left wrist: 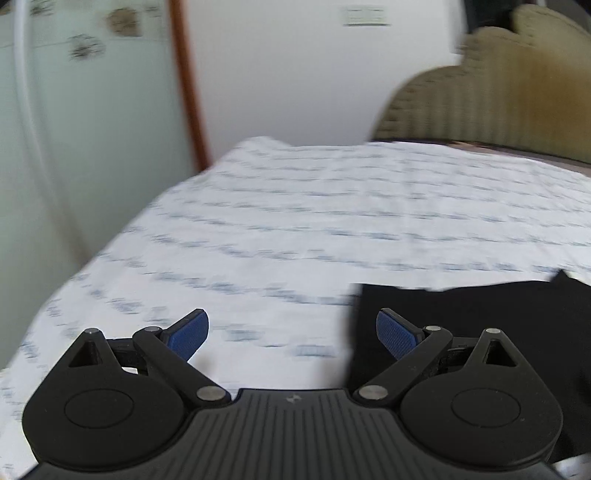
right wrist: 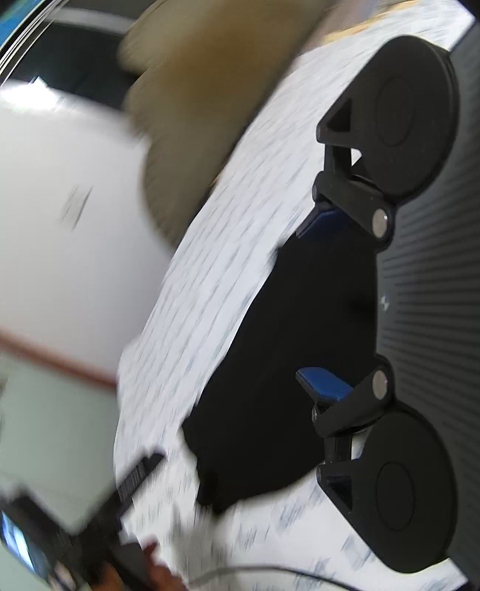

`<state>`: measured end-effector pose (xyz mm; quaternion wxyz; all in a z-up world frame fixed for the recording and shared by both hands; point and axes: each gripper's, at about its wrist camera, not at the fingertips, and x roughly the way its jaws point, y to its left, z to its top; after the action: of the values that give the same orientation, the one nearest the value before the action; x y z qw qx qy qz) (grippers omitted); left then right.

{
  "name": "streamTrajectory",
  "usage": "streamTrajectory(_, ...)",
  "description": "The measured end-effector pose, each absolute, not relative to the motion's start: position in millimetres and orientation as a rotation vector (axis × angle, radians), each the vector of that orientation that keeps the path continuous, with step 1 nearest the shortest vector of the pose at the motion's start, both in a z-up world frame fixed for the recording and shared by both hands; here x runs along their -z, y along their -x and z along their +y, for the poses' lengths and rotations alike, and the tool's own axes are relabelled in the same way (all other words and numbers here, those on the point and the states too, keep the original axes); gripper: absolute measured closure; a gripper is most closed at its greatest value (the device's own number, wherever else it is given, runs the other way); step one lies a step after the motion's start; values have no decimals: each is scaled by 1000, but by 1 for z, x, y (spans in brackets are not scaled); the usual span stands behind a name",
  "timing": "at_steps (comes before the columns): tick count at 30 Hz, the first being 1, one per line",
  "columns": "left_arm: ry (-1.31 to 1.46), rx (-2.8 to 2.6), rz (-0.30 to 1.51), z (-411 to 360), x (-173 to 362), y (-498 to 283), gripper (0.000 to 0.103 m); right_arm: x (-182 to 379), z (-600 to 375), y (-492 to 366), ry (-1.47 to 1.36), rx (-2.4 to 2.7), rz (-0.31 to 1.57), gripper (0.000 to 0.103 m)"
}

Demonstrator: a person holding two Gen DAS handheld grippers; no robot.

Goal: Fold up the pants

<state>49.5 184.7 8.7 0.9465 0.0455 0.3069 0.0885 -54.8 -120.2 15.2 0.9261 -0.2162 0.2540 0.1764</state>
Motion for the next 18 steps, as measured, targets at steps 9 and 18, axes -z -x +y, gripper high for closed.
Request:
streamTrajectory(9,-53,-38,665,211,2,-29,5,22,7,61,784,-536,421,29)
streamTrajectory(18,228,70,797,229,15,-41,5,46,47,55,1031,-493,303,30)
